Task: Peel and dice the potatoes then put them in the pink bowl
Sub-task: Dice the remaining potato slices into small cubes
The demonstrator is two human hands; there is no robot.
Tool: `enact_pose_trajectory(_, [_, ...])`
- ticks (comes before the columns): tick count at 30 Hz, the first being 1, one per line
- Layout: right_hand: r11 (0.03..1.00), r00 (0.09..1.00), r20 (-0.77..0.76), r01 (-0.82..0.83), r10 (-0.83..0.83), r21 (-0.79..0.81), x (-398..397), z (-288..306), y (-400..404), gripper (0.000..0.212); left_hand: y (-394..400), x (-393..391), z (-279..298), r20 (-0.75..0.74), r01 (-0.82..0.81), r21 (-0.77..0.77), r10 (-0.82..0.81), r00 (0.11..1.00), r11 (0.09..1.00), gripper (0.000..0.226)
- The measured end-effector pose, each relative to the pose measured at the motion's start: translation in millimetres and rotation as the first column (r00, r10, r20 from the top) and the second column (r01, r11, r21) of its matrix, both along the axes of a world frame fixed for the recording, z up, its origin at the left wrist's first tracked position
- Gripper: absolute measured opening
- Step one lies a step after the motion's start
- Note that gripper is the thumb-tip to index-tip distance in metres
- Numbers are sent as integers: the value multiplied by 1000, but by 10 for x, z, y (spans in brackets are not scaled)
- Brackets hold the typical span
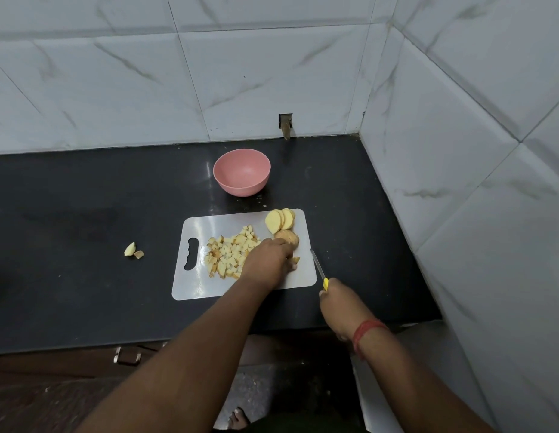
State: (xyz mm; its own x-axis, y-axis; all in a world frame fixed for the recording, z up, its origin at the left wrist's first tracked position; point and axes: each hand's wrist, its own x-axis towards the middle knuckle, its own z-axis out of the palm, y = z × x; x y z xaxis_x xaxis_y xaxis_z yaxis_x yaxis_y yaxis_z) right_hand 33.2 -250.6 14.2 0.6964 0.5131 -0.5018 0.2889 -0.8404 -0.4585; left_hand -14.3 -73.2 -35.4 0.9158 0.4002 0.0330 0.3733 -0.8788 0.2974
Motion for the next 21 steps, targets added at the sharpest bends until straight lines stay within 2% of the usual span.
enact_pose_trajectory(15, [993, 995, -13, -98, 97, -66, -49, -83, 212, 18, 39, -6, -35, 2, 59, 48, -60, 998, 997, 28])
enact_pose_trajectory(21, [993, 995, -15, -102, 102, -63, -45, -85, 229, 19, 67, -95, -85, 75, 72, 55, -76, 994, 996, 26])
